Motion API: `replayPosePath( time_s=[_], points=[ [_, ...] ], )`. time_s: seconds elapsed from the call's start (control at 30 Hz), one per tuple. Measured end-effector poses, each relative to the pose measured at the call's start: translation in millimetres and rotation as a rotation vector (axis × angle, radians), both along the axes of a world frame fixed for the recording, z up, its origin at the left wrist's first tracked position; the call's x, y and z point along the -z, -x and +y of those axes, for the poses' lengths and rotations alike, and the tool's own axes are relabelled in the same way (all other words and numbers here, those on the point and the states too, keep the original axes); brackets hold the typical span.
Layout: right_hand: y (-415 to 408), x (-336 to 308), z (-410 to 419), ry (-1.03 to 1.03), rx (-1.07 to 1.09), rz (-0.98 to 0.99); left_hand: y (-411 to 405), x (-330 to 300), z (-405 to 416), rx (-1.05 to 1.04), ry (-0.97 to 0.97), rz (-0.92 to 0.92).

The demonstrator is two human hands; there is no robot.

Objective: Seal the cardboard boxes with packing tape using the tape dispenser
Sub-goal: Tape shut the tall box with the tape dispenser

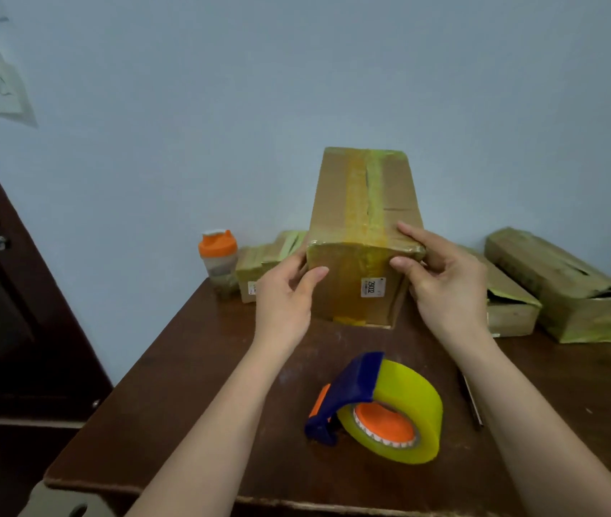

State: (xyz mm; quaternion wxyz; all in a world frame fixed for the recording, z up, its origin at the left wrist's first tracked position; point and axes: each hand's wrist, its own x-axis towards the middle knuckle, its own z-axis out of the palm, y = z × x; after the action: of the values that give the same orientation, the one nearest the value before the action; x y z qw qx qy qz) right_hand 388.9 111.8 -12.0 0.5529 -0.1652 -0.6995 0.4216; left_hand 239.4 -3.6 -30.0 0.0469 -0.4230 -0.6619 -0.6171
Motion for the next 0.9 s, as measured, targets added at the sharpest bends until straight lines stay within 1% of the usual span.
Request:
replayPosePath(
  time_s=[0.1,0.2,0.27,0.37,0.43,0.5,0.63,0.9],
  points=[
    [2,16,24,-0.013,0.11,-0.085,10,14,27,-0.001,0.087,0.008],
    [11,35,45,-0.005,0.158,-0.183,19,26,48,0.006,0.216,-0.007],
    [19,46,57,-0.008,0.164,-0.24,24,35,57,0.018,0.244,-0.056],
    [30,59,72,0.02,0.112,-0.31,35,50,65,0.022,0.269,-0.107],
    [38,66,79,0.032,0.071,-0.368,43,60,69,-0.028,0.296,-0.102],
    [45,74,85,-0.006,0.077,-0.424,47,68,71,-0.102,0.321,-0.07],
    [58,81,96,-0.027,0.12,-0.431,55,75,75,-0.185,0.325,-0.03],
    [87,85,119,0.013,0.063,-0.45,73,74,92,-0.26,0.351,0.007]
  ],
)
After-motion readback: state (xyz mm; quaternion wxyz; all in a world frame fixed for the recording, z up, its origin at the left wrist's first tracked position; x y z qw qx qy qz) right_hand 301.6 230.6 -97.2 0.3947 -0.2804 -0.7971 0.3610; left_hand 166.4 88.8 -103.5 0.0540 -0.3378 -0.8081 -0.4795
